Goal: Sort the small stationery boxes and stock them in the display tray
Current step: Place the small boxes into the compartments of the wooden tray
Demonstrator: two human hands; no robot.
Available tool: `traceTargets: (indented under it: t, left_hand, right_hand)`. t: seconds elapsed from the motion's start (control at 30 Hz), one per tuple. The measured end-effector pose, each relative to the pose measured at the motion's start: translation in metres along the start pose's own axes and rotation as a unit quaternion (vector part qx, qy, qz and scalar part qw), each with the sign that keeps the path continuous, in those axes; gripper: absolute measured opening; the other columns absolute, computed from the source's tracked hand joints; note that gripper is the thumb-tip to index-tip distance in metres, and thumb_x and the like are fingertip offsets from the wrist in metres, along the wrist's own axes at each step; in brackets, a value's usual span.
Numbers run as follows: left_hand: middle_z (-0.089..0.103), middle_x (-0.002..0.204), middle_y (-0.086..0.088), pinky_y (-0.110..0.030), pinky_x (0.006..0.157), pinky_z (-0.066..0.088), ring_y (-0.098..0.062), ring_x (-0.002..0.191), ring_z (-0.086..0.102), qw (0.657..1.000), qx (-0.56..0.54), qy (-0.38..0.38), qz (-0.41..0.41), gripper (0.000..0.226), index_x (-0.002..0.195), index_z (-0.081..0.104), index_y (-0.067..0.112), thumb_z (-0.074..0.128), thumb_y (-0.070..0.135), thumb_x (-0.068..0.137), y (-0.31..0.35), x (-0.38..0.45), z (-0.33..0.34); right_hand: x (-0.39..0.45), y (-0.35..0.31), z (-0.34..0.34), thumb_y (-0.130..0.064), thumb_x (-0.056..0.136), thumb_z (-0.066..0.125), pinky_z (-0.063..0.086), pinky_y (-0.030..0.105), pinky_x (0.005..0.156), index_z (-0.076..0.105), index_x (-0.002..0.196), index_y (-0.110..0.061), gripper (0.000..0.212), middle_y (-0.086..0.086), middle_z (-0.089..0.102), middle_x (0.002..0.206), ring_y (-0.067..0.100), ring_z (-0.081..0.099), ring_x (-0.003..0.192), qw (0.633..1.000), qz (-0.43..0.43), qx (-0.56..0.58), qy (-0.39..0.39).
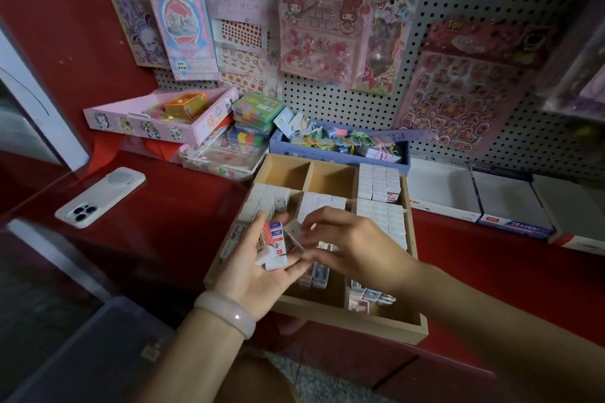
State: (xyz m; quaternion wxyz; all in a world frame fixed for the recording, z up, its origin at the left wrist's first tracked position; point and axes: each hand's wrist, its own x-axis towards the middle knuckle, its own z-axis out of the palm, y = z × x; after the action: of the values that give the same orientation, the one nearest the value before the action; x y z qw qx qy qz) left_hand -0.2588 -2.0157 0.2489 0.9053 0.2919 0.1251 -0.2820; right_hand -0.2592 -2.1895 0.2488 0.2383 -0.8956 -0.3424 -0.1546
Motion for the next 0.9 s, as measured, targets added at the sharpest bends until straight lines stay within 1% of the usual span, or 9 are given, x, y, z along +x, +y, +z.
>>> traceTargets:
  t: [0.1, 0.2, 0.3, 0.43, 0.5, 0.57, 0.67, 0.77, 0.9]
  left_hand:
    - [0.068, 0.111, -0.020, -0.052, 0.079, 0.053, -0.033, 0.094, 0.069, 1.000, 0.019, -0.009, -0.005, 0.039, 0.103, 0.062, 0.006, 0.056, 0.035, 0.078, 0.006, -0.002, -0.005]
    - [0.067, 0.113, -0.021, -0.052, 0.079, 0.053, -0.036, 0.098, 0.067, 1.000, 0.026, -0.018, 0.000, 0.039, 0.104, 0.059, 0.007, 0.054, 0.037, 0.079, 0.016, -0.004, -0.010]
    - [0.066, 0.111, -0.024, -0.054, 0.079, 0.054, -0.040, 0.100, 0.066, 1.000, 0.012, -0.020, 0.006, 0.034, 0.099, 0.059, 0.009, 0.052, 0.038, 0.081, 0.028, -0.003, -0.014]
    - [0.067, 0.106, -0.023, -0.055, 0.080, 0.050, -0.036, 0.103, 0.060, 0.998, -0.025, 0.054, 0.031, 0.032, 0.096, 0.062, 0.013, 0.049, 0.041, 0.090, 0.045, 0.009, -0.023]
    - [0.068, 0.094, -0.016, -0.046, 0.075, 0.057, -0.029, 0.093, 0.062, 0.995, -0.046, 0.081, 0.043, 0.030, 0.094, 0.063, 0.011, 0.052, 0.039, 0.090, 0.052, 0.012, -0.031]
    - [0.066, 0.082, -0.011, -0.036, 0.064, 0.059, -0.022, 0.079, 0.063, 0.993, -0.058, 0.087, 0.046, 0.030, 0.095, 0.063, 0.009, 0.054, 0.037, 0.090, 0.057, 0.011, -0.038]
    - [0.067, 0.080, -0.011, -0.030, 0.063, 0.057, -0.019, 0.070, 0.064, 0.994, -0.045, 0.085, 0.048, 0.030, 0.099, 0.064, 0.010, 0.053, 0.037, 0.089, 0.061, 0.009, -0.044]
    - [0.070, 0.092, -0.013, -0.034, 0.072, 0.055, -0.022, 0.075, 0.067, 0.996, -0.035, 0.068, 0.056, 0.033, 0.109, 0.063, 0.012, 0.050, 0.036, 0.090, 0.064, 0.008, -0.047]
    - [0.069, 0.110, -0.016, -0.041, 0.092, 0.048, -0.027, 0.102, 0.064, 0.994, -0.017, 0.077, 0.073, 0.036, 0.118, 0.060, 0.014, 0.045, 0.037, 0.095, 0.065, 0.006, -0.043]
  right_hand:
    - [0.017, 0.000, 0.003, -0.025, 0.086, 0.064, 0.052, 0.027, 0.075, 0.068, 0.101, -0.011, 0.021, 0.002, 0.062, 0.101, 0.011, 0.060, 0.088, 0.994, 0.074, 0.083, -0.009]
    - [0.038, 0.005, 0.002, -0.022, 0.085, 0.067, 0.043, 0.010, 0.078, 0.058, 0.123, -0.011, 0.041, 0.004, 0.061, 0.112, 0.010, 0.056, 0.094, 0.982, 0.117, 0.113, -0.093]
    - [0.056, 0.006, 0.004, -0.018, 0.085, 0.067, 0.044, 0.014, 0.074, 0.064, 0.112, -0.010, 0.027, 0.003, 0.065, 0.103, 0.012, 0.059, 0.088, 0.973, 0.127, 0.133, -0.139]
    - [0.080, 0.024, 0.010, -0.014, 0.087, 0.065, 0.051, 0.028, 0.075, 0.062, 0.096, -0.005, 0.013, 0.002, 0.063, 0.084, 0.012, 0.060, 0.075, 0.947, 0.239, 0.215, -0.022]
    - [0.090, 0.037, 0.017, -0.016, 0.089, 0.062, 0.051, 0.031, 0.072, 0.059, 0.096, -0.006, 0.013, 0.003, 0.063, 0.083, 0.017, 0.060, 0.077, 0.948, 0.286, 0.138, 0.008]
    - [0.099, 0.049, 0.029, -0.019, 0.091, 0.059, 0.046, 0.030, 0.068, 0.056, 0.094, -0.010, 0.009, 0.004, 0.061, 0.087, 0.020, 0.057, 0.079, 0.959, 0.280, 0.007, -0.046]
    - [0.109, 0.056, 0.049, -0.021, 0.092, 0.055, 0.048, 0.036, 0.073, 0.051, 0.094, -0.012, 0.010, 0.010, 0.059, 0.097, 0.026, 0.057, 0.085, 0.951, 0.263, -0.071, -0.145]
    - [0.112, 0.057, 0.065, -0.022, 0.092, 0.056, 0.048, 0.037, 0.072, 0.050, 0.104, -0.010, 0.018, 0.011, 0.050, 0.110, 0.032, 0.057, 0.092, 0.944, 0.250, -0.127, -0.171]
    - [0.107, 0.052, 0.074, -0.015, 0.093, 0.052, 0.036, 0.034, 0.064, 0.048, 0.114, -0.008, 0.022, 0.012, 0.048, 0.113, 0.034, 0.056, 0.098, 0.944, 0.223, -0.197, -0.145]
